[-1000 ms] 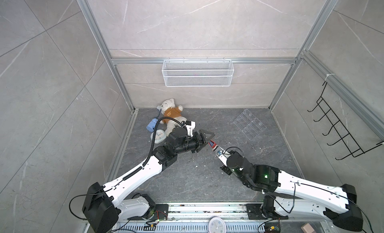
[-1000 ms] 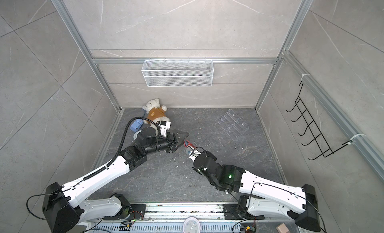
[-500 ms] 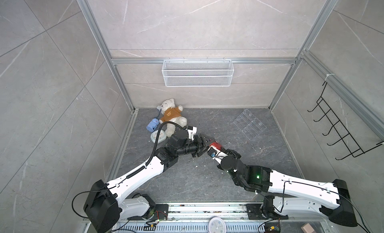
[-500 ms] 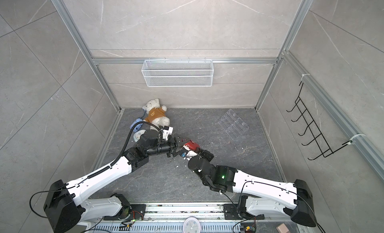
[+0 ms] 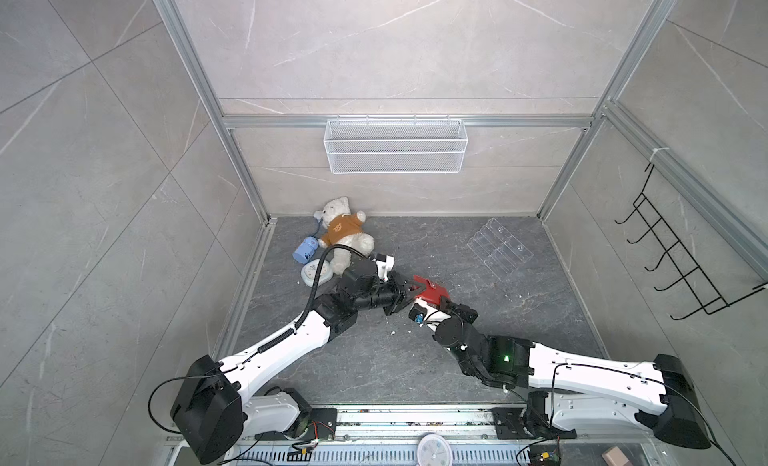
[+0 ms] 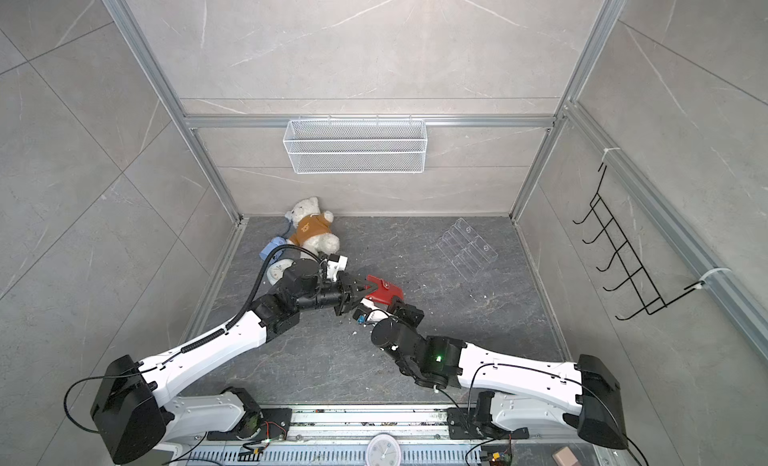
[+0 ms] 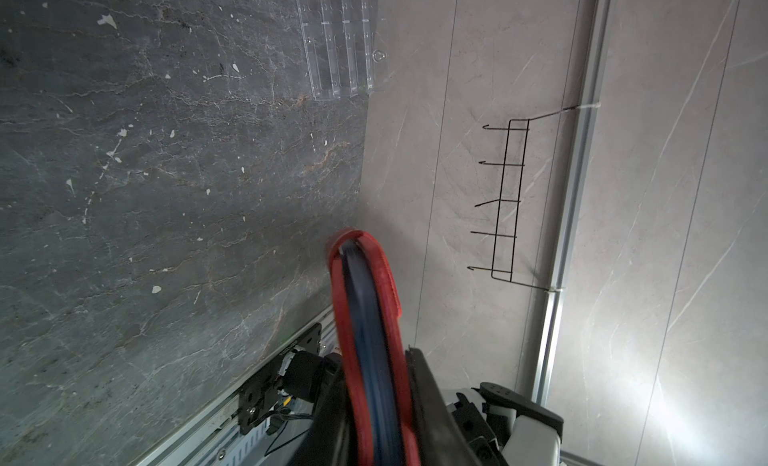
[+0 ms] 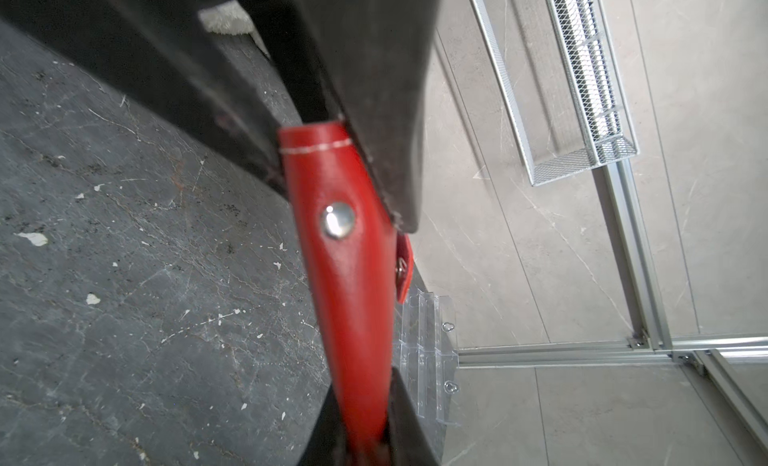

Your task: Take the credit cards out of the card holder

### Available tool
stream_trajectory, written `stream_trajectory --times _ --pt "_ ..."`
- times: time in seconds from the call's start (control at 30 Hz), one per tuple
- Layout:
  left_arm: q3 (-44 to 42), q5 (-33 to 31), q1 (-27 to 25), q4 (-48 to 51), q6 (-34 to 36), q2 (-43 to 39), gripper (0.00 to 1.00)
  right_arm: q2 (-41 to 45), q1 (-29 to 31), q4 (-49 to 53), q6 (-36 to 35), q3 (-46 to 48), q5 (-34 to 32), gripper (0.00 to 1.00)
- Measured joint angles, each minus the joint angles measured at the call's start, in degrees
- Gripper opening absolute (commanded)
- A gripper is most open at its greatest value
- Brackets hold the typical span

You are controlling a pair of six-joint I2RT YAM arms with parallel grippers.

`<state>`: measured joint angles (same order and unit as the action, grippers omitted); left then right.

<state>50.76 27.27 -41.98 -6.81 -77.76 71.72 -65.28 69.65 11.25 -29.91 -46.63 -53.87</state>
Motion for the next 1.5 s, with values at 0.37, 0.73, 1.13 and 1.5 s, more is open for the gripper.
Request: stream_trajectory --times 0.37,0.73,1.13,1.5 --pt "2.56 0.33 2.64 12.76 16.74 0.26 0.0 7.61 0.09 2.29 7.63 0.13 7.39 0.84" --pt "8.96 -0.13 2.8 34.14 50.88 -0.9 0.0 13.64 -7.48 9.81 18.97 -2.71 24.35 0.96" --pt "8.94 6.01 2.8 40.57 61.7 2.4 0.0 2.25 -16.81 12.7 35.5 -5.14 42.32 0.76" --pt "7.04 9.05 2.82 37.64 62.18 14.56 0.0 0.5 -16.81 8.9 44.54 0.72 51.58 0.78"
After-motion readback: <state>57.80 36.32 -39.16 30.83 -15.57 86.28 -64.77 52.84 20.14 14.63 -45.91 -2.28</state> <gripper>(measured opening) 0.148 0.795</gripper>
